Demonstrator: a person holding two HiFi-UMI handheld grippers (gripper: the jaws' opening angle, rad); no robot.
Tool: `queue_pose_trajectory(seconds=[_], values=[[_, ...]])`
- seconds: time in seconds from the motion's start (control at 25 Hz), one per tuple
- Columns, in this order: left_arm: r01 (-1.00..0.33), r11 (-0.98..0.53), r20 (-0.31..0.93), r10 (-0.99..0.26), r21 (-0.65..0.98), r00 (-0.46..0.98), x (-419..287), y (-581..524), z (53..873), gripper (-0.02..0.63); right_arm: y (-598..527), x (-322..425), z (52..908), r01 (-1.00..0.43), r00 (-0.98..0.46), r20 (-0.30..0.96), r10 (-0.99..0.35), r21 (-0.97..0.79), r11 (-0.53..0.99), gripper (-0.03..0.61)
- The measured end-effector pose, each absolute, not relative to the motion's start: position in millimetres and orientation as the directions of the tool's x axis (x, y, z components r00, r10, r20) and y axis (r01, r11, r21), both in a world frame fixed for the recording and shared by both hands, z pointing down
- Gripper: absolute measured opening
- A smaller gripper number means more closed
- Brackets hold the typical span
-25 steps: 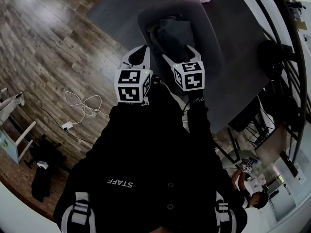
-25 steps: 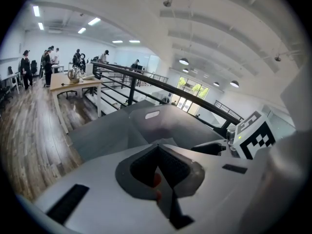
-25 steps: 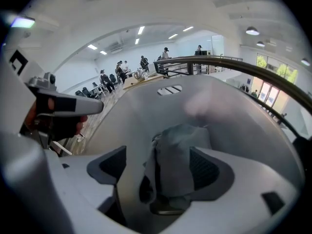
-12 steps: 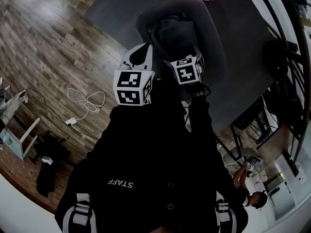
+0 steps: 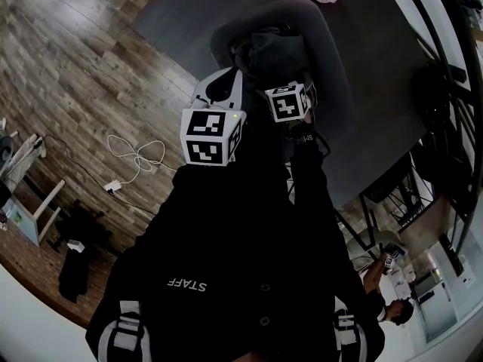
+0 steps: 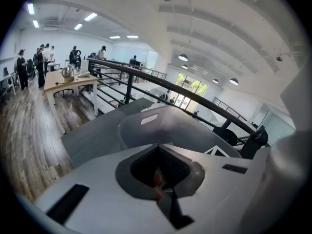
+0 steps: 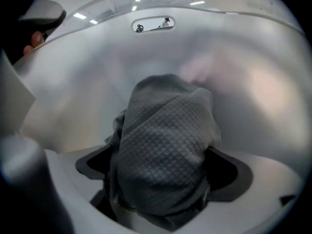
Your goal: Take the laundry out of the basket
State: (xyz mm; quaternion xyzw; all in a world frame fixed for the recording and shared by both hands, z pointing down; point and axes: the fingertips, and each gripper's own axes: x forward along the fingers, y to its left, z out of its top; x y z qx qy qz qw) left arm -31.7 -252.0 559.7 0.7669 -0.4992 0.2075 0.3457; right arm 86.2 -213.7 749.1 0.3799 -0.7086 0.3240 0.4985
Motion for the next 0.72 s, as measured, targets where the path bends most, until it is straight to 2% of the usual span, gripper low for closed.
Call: queue_pose_trajectory(seconds=[0.32, 0.64, 0.72], values=[[-0.921, -0.239, 0.672, -0.630, 0.309, 0.389, -41.8, -258.3, 563.0, 0.000, -232.7, 101.6, 795.5, -0.860, -0.095, 0.976, -0.198, 0.020, 0.511, 0.583], [-0.929, -0.222, 0.677, -0.637, 0.296, 0.368, -52.7, -255.0, 564.1, 0.000, -245.0, 105.4, 804.6, -0.870, -0.069, 0.972, -0.225, 0.052, 0.491, 0.580], [-0.930, -0.216, 0.676, -0.641, 0.296, 0.364, -55.7, -251.5, 563.1, 0.000, -244.9, 105.1, 800.5, -0.873, -0.062, 0.971, -0.229, 0.059, 0.484, 0.558]])
